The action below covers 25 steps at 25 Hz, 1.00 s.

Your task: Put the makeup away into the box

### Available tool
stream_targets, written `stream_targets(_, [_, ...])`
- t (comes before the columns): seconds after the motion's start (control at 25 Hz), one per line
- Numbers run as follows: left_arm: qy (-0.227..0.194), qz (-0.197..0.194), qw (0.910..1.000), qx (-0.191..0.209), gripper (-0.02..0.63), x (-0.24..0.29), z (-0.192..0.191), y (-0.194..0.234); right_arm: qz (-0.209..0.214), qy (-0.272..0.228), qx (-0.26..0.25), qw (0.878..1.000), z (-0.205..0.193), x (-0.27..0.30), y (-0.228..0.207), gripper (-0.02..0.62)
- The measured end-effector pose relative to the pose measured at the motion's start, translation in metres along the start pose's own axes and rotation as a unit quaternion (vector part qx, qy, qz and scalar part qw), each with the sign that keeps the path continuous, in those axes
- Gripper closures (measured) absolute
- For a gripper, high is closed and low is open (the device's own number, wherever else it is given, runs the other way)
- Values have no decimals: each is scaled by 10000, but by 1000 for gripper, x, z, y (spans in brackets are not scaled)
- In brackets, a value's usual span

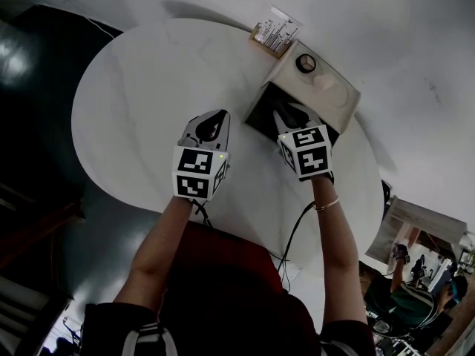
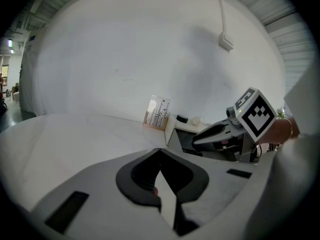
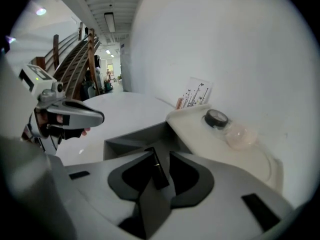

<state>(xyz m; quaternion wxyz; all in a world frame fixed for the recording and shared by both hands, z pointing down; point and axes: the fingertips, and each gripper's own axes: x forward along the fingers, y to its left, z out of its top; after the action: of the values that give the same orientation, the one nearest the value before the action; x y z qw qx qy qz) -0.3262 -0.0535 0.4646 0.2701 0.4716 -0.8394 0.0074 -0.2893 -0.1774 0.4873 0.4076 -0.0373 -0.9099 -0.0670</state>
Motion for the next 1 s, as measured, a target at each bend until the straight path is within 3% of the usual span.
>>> stream_targets(0.24, [-35, -123, 9998, 179, 584, 0, 8, -8, 208, -853, 1025, 9909, 24, -32, 2, 494])
stream_targets(0.52, [-87, -267, 9988, 394, 584, -2, 16, -22, 238, -1783, 2056, 9620, 36, -82, -1, 551])
stream_targets(1.0, [-85, -538, 9965, 634, 584, -5, 23, -43, -139, -2464, 2583, 9340, 23, -120, 12, 580])
